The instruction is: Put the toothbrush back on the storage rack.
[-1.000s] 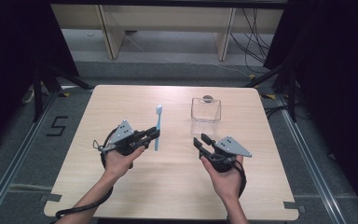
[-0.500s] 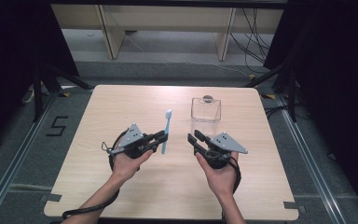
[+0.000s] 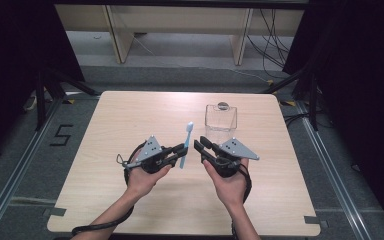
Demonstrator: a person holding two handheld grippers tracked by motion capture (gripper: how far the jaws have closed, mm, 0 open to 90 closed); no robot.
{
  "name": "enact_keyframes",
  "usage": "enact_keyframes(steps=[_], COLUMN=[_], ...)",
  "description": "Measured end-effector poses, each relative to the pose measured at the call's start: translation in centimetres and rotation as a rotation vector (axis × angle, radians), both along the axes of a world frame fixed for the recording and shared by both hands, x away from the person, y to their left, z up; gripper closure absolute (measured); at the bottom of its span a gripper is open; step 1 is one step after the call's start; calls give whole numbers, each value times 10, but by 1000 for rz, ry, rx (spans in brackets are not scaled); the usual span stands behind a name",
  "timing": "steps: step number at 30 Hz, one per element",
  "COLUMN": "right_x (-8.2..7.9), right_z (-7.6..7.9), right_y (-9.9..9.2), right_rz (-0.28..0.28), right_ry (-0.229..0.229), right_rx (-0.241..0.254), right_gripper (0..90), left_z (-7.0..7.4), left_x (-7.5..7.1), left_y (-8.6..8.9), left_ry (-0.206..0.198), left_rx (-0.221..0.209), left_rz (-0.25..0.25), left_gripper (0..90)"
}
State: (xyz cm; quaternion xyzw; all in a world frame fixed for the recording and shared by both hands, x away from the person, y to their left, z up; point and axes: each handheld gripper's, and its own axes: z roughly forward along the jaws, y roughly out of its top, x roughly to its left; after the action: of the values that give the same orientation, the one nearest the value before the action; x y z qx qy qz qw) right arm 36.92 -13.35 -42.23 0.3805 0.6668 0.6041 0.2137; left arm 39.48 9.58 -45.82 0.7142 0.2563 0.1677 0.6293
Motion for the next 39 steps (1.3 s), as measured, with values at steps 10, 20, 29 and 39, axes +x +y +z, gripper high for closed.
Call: enact_keyframes(steps=[10, 20, 29, 39], right_x=[2, 3, 3, 0], right_z=[1, -1, -2, 0], right_y=[6, 10, 9, 7], right_rz=[24, 33, 17, 17], right_ry=[1, -5, -6, -28], right_rx=[21, 24, 21, 4], right_gripper=[709, 760, 841, 863], left_z=[-1, -1, -1, -4], left_x=[-4, -6, -8, -6], left_y=[-9, -14, -16, -15], left_ry=[-7, -11, -6, 14], left_rx=[3, -2, -6, -2], left_rz=[-15, -22, -25, -26], left_gripper=[783, 783, 783, 635])
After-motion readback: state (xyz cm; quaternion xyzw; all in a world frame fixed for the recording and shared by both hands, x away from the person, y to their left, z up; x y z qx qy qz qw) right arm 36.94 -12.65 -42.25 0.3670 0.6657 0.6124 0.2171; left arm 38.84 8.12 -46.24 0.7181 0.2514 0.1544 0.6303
